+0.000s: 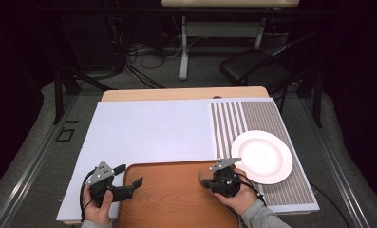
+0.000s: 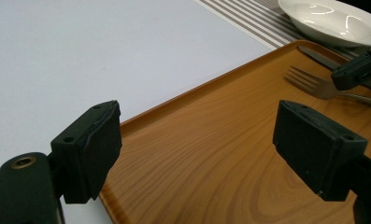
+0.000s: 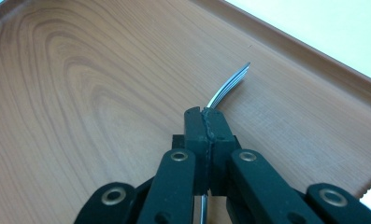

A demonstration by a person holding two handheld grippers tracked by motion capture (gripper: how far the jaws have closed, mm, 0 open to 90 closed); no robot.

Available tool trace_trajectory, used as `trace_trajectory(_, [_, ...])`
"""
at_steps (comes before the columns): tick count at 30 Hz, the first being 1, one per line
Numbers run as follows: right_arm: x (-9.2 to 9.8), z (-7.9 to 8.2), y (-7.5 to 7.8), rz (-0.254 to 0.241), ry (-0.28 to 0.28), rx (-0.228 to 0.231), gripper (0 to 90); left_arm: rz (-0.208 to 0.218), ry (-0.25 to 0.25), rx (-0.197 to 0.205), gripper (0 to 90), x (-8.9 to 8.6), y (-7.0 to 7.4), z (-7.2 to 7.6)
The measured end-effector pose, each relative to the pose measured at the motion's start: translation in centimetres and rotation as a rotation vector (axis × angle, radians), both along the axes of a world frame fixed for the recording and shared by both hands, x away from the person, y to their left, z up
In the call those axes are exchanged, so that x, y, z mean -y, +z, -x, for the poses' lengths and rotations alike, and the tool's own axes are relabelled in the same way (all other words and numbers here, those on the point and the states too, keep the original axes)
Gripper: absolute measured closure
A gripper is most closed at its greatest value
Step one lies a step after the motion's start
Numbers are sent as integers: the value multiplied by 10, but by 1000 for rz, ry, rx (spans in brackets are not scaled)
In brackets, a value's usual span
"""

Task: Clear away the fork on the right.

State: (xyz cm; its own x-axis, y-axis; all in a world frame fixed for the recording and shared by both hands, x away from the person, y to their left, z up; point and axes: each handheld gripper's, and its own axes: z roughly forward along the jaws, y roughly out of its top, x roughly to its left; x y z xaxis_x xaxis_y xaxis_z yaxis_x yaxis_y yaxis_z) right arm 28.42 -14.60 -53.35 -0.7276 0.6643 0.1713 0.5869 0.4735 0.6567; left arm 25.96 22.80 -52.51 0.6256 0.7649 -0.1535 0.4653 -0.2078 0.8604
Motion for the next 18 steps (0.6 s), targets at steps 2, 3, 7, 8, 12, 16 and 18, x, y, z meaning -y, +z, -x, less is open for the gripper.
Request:
trace_trajectory(2, [-1, 1, 0, 9, 6, 17, 898, 0, 0, 0, 160, 0, 0, 0])
trace_trajectory(3, [-2, 3, 1, 21, 11, 26, 898, 0, 0, 0, 160, 0, 0, 0])
trace_trajectory(7, [-9, 9, 1, 70, 28, 84, 898, 0, 0, -1, 160, 0, 0, 0])
trace_trajectory(8, [-10, 11, 1, 82, 35, 99, 898, 0, 0, -1, 160, 0, 0, 0])
trace_trajectory(12, [-16, 17, 1, 122, 70, 157, 897, -3, 1, -1, 160, 0, 0, 0])
trace_trajectory(16, [-19, 21, 1, 146, 98, 190, 896, 1, 1, 0, 160, 0, 0, 0])
trace_trajectory(18, [-19, 21, 0, 141, 100, 188, 896, -1, 2, -1, 160, 0, 0, 0])
